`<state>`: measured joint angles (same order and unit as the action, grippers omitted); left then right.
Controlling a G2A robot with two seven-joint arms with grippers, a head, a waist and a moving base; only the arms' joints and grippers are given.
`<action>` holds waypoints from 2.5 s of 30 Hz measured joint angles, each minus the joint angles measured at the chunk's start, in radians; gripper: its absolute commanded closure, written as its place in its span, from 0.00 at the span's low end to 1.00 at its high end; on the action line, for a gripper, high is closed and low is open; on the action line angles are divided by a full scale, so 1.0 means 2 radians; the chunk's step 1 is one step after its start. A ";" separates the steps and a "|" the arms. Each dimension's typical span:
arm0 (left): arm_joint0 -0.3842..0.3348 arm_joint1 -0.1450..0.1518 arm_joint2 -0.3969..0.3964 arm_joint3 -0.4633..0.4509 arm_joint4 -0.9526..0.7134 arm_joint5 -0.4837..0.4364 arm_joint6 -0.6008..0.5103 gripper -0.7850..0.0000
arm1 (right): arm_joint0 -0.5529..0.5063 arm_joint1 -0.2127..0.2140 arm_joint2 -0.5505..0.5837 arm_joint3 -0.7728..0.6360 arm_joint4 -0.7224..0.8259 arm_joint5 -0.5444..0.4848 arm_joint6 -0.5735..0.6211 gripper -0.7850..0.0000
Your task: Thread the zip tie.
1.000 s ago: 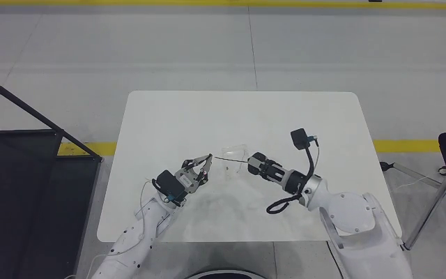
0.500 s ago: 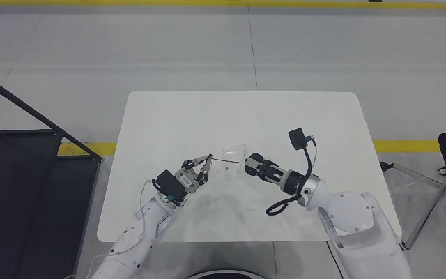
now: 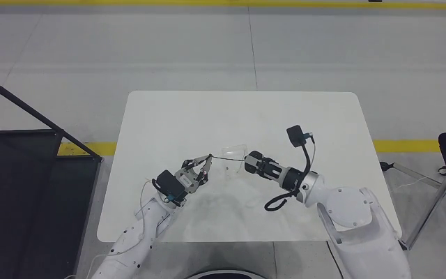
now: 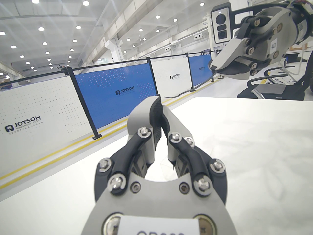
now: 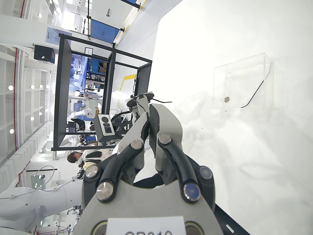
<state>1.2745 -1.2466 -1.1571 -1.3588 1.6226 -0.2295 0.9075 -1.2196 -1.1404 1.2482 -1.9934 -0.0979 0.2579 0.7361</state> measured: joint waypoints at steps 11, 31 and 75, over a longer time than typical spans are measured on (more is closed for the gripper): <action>0.000 0.000 0.000 0.000 0.000 0.000 0.000 1.00 | 0.004 0.000 -0.004 0.001 0.002 0.004 -0.001 1.00; 0.000 0.000 0.000 0.000 0.000 0.000 0.000 1.00 | 0.009 0.001 -0.010 0.003 0.008 0.011 -0.006 1.00; 0.000 0.000 0.000 0.000 0.000 0.000 0.000 1.00 | 0.009 0.005 -0.006 0.007 0.017 0.006 -0.003 1.00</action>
<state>1.2745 -1.2466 -1.1571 -1.3588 1.6226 -0.2295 0.9075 -1.2011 -1.1310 1.2362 -1.9788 -0.0641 0.2689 0.7307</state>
